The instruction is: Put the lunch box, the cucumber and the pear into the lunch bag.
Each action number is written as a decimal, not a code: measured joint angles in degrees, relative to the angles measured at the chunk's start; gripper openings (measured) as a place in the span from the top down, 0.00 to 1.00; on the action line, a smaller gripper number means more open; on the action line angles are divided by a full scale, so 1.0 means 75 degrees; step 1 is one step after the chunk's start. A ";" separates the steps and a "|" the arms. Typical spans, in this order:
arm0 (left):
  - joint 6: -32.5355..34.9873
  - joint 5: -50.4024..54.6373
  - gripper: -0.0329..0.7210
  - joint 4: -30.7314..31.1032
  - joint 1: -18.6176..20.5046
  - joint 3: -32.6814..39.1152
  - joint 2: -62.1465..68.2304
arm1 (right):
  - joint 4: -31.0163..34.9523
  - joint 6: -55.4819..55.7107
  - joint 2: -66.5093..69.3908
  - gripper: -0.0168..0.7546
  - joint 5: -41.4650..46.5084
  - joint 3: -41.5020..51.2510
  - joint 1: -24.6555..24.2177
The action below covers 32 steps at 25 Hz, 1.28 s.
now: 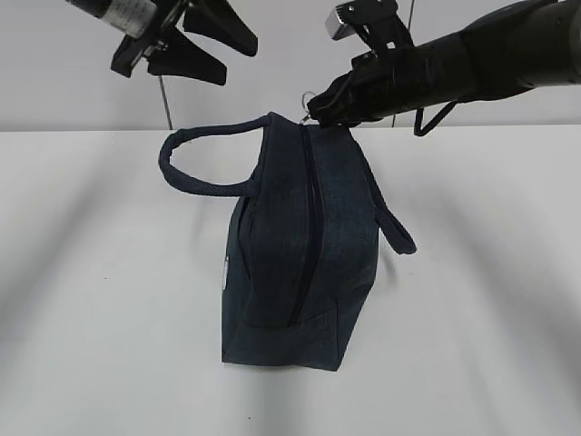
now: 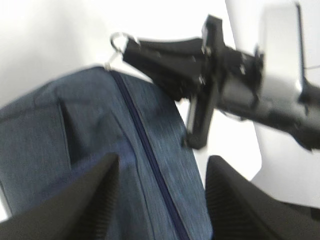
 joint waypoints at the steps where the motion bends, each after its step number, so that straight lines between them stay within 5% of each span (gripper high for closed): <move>1: -0.0083 0.0000 0.44 0.0008 0.0000 -0.0335 0.0249 | 0.0000 0.0000 0.0000 1.00 0.0013 0.0000 0.0000; 6: -0.0351 0.0039 0.44 0.0171 0.0000 -0.1287 0.1396 | 0.0000 0.0000 0.0000 1.00 0.0030 0.0000 0.0000; 20: -0.0504 -0.0009 0.45 0.0365 -0.0594 -0.1377 0.2235 | 0.0000 0.0000 0.0000 1.00 0.0046 0.0000 0.0000; 22: -0.0504 -0.0018 0.52 0.0365 -0.0631 -0.1377 0.2289 | -0.0018 0.0000 0.0000 1.00 0.0046 0.0000 0.0000; 27: -0.0151 0.0054 0.90 0.0365 -0.0647 -0.1377 0.2297 | -0.0029 0.0000 0.0000 1.00 0.0064 0.0000 0.0000; 32: -0.0024 0.0215 0.93 0.0346 -0.0647 -0.1377 0.2224 | -0.0029 0.0000 0.0000 1.00 0.0034 0.0000 -0.0044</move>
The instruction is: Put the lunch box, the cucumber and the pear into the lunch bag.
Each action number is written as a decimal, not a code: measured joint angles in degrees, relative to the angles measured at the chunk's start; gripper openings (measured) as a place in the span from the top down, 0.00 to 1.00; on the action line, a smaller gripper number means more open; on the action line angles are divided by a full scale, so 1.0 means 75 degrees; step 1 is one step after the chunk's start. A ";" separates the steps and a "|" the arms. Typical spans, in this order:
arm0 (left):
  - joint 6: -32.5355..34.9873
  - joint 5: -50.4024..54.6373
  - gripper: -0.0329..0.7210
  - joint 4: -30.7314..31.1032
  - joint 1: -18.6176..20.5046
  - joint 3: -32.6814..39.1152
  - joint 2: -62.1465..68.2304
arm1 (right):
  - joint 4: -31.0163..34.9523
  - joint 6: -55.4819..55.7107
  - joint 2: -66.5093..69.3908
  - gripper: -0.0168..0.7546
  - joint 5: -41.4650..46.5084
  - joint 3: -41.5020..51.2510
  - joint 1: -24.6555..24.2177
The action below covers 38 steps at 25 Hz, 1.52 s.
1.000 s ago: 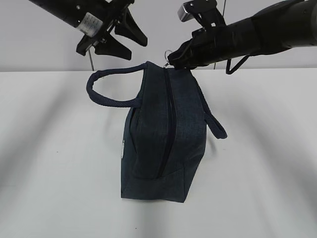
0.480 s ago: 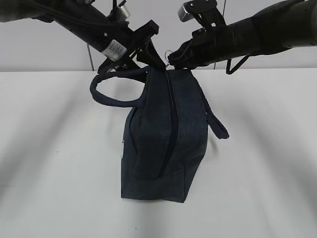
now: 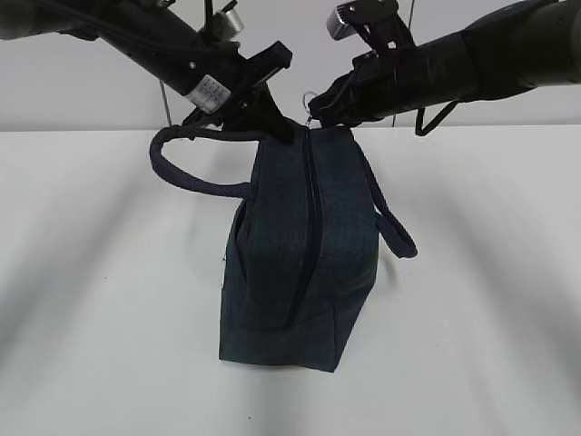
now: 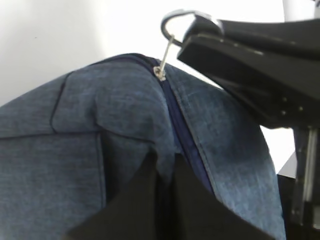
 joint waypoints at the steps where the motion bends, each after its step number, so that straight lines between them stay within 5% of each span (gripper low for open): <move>1: 0.0038 0.0043 0.93 0.0021 0.0000 0.0000 -0.0081 | 0.0000 0.0000 0.0000 1.00 -0.0020 0.0000 -0.0031; 14: 0.0214 0.0248 0.93 0.0222 -0.0021 0.0023 -0.1123 | 0.0189 0.0239 -0.0025 1.00 0.0486 -0.0054 -0.0386; 21: 0.0238 0.0287 0.93 0.0229 -0.0044 0.0047 -0.1170 | -0.0635 0.0820 -0.0059 1.00 0.0820 -0.0072 -0.0464; 29: 0.0238 0.0259 0.94 0.0506 -0.0075 0.0060 -0.1231 | -0.0621 0.0896 -0.0059 0.99 0.0875 -0.0072 -0.0475; 31: 0.0238 0.0267 0.94 0.0818 -0.0075 0.0060 -0.1295 | -0.0332 0.0896 -0.0059 0.92 0.0860 -0.0072 -0.0475; 35: 0.0238 0.0217 0.92 0.1477 -0.0048 0.0060 -0.1291 | -0.0048 0.0881 -0.0059 0.56 0.0705 -0.0072 -0.0542; 38: 0.0238 0.0067 0.78 0.1748 -0.0009 0.0022 -0.1165 | -0.0029 0.0881 -0.0096 0.35 0.0639 -0.0072 -0.0559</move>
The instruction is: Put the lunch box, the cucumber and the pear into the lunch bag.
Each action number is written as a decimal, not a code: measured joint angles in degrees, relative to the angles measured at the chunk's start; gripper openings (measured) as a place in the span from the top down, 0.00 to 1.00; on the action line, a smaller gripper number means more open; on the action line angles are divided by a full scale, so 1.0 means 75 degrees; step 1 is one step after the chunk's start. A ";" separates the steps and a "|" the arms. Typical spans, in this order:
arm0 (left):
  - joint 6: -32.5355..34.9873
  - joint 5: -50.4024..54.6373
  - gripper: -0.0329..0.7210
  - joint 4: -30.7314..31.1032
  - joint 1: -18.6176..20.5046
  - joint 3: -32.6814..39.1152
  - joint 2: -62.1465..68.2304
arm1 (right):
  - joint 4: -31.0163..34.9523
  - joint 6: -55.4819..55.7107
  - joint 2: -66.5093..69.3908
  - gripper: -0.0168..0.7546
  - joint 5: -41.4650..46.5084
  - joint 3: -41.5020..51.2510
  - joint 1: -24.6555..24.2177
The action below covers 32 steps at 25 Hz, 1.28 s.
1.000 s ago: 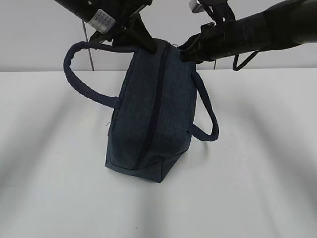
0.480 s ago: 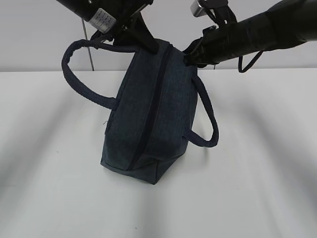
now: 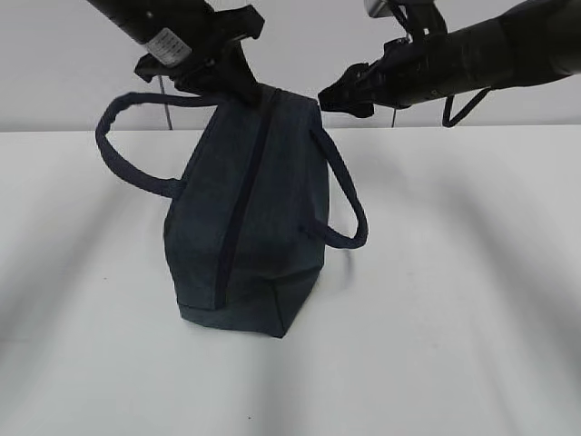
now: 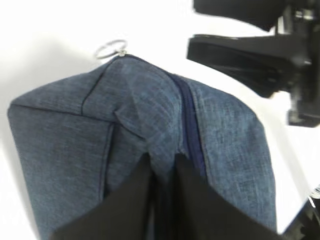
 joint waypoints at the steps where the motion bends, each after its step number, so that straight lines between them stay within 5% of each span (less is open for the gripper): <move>1: 0.0000 -0.0058 0.68 0.0035 0.0011 0.0000 0.0034 | 0.0014 0.0000 -0.0061 0.32 -0.0016 0.0000 0.0000; 5: 0.0000 -0.0141 0.31 0.0065 0.0193 -0.0009 0.0085 | -0.0051 0.0057 -0.0448 0.27 -0.0102 0.0014 0.0000; 8: 0.0003 -0.0120 0.22 0.0005 0.0391 -0.0009 0.0085 | -0.0326 0.0593 -0.0726 0.26 -0.0106 0.0014 0.0000; 14: -0.0028 0.0166 0.19 0.0452 0.0680 -0.0009 -0.0304 | -0.2321 0.3977 -0.1103 0.26 0.0095 0.0014 0.0000; 20: -0.0795 0.0648 0.19 0.2165 0.0726 -0.0026 -0.1037 | -0.4958 0.6923 -0.1446 0.26 0.1493 0.0014 0.0000; 26: -0.1195 0.0989 0.19 0.2917 0.0735 -0.0026 -0.1624 | -0.7229 0.9450 -0.1800 0.26 0.2961 0.0014 0.0000; 32: -0.1440 0.1013 0.19 0.3350 0.0735 0.1117 -0.2560 | -0.9173 1.0988 -0.2429 0.26 0.3598 0.0014 0.0000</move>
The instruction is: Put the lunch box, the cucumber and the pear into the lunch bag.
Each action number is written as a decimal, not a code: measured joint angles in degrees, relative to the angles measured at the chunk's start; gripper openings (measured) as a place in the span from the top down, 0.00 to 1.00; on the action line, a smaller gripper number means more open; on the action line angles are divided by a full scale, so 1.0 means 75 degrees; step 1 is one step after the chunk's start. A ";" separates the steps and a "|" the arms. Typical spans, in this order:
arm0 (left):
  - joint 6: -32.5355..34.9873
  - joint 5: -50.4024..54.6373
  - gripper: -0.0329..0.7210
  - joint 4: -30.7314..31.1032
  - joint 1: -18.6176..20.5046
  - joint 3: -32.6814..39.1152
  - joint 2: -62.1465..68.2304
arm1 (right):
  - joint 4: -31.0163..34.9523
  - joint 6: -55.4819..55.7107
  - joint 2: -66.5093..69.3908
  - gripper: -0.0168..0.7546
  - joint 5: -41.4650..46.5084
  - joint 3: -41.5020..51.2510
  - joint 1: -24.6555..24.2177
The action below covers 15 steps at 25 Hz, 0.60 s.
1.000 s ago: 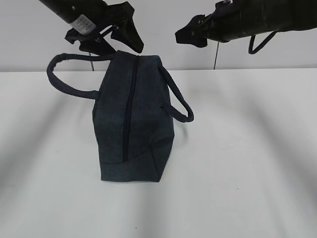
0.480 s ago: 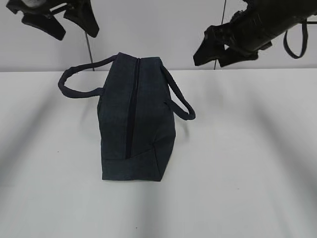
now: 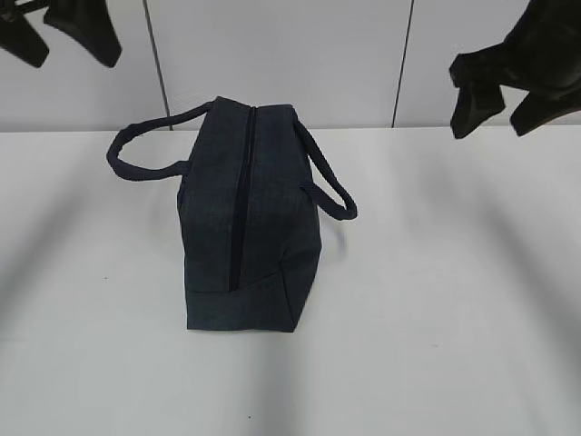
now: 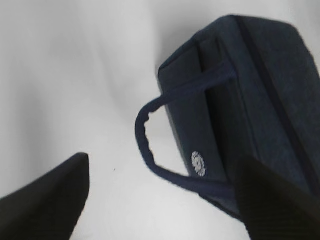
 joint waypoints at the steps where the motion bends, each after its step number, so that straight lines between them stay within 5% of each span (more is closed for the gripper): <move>1: -0.0044 0.0000 0.19 0.0138 0.0000 0.0336 -0.0206 | -0.0110 0.0116 -0.0152 0.26 0.0018 0.0000 -0.0016; 15: -0.0628 -0.0079 0.21 0.0993 0.0000 0.4619 -0.4448 | -0.0199 0.0324 -0.3532 0.26 0.1096 0.1432 -0.0016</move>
